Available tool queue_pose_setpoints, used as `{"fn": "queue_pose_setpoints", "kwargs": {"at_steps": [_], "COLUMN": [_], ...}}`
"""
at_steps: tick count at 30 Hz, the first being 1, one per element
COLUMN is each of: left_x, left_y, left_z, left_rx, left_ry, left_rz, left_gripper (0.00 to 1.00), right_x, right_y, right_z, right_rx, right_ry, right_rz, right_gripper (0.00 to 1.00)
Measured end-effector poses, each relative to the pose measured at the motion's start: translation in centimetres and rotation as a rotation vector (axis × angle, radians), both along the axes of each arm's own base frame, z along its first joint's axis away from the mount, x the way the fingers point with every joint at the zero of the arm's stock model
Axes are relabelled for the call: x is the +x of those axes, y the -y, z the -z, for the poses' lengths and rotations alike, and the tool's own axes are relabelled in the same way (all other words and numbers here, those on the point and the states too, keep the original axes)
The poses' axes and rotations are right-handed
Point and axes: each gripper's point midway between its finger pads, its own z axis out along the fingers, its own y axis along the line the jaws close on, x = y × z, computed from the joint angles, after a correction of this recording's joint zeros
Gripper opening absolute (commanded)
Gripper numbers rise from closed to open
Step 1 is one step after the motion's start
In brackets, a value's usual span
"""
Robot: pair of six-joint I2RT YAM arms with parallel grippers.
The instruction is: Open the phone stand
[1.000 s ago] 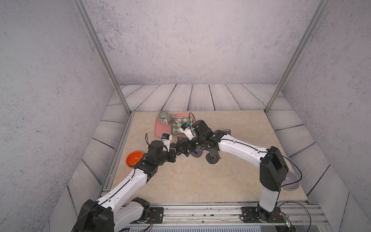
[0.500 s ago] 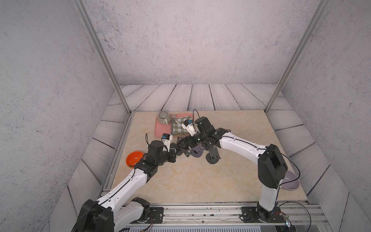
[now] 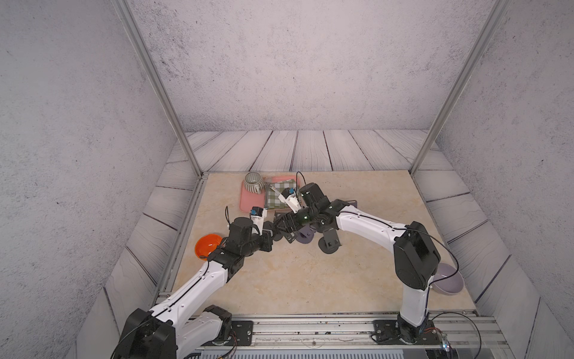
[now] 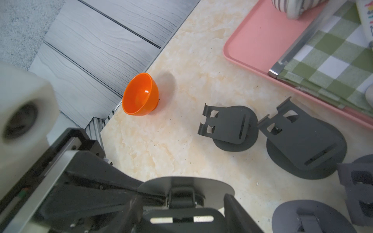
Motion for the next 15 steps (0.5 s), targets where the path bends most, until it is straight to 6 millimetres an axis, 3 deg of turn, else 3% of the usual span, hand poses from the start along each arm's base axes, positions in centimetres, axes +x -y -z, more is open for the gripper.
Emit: {"fn": "queue_pose_setpoints", "kwargs": {"at_steps": [15], "left_x": [0.02], "left_y": [0.06], "left_z": [0.51], "left_rx": [0.007], "left_ry": [-0.019], "left_rz": [-0.02], "left_gripper": [0.0], "right_x": [-0.09], "right_y": [0.81], "right_z": [0.08], "right_rx": [-0.019], "right_ry": [0.034], "right_rz": [0.039], "right_gripper": [0.55]}}
